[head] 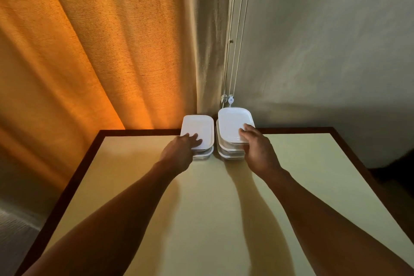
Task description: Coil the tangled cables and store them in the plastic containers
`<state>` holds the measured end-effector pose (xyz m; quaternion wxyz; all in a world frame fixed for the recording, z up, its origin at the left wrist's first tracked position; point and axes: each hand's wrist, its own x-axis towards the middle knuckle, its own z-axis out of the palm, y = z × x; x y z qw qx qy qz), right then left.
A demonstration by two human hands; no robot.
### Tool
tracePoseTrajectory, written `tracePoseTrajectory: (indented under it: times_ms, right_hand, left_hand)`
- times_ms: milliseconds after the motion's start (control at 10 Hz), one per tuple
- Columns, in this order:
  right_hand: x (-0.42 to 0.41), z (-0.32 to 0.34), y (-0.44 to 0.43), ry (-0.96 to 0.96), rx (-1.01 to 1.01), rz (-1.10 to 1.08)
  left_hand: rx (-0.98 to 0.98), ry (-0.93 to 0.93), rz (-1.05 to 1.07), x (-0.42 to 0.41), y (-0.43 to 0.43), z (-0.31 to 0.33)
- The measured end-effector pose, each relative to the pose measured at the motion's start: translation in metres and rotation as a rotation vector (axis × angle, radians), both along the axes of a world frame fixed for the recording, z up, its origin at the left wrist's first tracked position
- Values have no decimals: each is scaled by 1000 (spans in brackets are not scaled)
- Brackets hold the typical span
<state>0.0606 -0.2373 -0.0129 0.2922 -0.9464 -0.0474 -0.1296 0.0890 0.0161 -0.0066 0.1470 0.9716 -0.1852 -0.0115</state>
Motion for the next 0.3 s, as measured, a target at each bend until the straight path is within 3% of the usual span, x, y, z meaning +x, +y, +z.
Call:
tracePoseTrajectory:
  times_ms: [200,300]
  right_hand:
    - [-1,8,1,55,-54,-8]
    - [-1,22,3,122,-173,-8]
  left_hand:
    - [4,32,-36,2,4,-2]
    - [-71,74,18,2,0,6]
